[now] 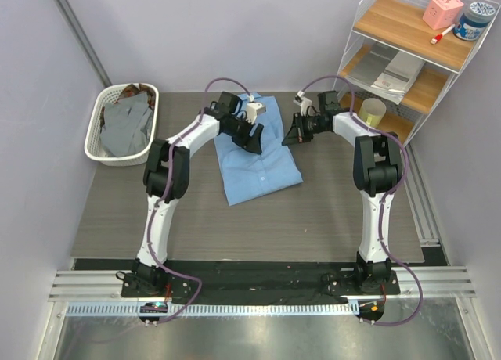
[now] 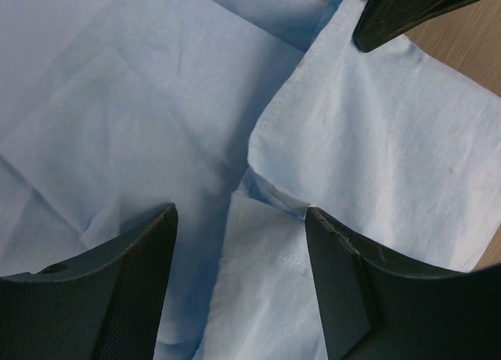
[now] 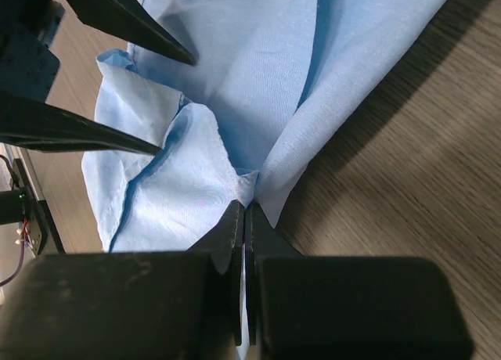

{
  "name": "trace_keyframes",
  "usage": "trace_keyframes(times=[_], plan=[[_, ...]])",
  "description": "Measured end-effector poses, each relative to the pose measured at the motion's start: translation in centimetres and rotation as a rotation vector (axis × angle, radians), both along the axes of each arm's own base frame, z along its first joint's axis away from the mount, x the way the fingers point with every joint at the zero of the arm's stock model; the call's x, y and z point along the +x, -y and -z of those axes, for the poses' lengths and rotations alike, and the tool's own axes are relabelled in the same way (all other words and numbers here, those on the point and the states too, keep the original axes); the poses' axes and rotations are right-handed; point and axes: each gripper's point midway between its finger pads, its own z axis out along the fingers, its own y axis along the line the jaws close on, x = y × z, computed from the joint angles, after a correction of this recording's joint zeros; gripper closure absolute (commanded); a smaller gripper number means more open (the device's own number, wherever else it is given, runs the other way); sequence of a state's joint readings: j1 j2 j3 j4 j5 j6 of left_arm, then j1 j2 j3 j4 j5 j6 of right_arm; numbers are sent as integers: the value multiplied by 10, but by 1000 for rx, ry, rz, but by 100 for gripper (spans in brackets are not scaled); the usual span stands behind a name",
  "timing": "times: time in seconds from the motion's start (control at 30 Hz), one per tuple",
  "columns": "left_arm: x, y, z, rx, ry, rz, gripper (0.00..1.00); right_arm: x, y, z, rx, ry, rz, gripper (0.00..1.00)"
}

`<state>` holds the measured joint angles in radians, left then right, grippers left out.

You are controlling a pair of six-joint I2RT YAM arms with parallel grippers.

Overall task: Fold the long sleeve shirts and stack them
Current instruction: Fold the shirt

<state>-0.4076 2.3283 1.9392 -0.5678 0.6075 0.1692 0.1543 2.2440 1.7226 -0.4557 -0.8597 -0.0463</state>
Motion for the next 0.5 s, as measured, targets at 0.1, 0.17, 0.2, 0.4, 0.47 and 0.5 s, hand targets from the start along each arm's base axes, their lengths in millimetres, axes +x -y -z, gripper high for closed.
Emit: trace_keyframes(times=[0.1, 0.17, 0.2, 0.4, 0.47, 0.5], plan=[[-4, 8, 1, -19, -12, 24, 41, 0, 0, -3, 4, 9, -2, 99], [-9, 13, 0, -33, -21, 40, 52, 0, -1, -4, 7, 11, -3, 99], [-10, 15, 0, -36, -23, 45, 56, 0, -1, -3, 7, 12, -4, 99], [-14, 19, -2, -48, -31, 61, 99, -3, 0, 1, 6, 4, -5, 91], [-15, 19, -1, -47, -32, 62, 100, -3, 0, 1, 6, 2, -4, 78], [-15, 19, -1, -46, -32, 61, 100, -3, 0, 2, 7, -1, -2, 71]])
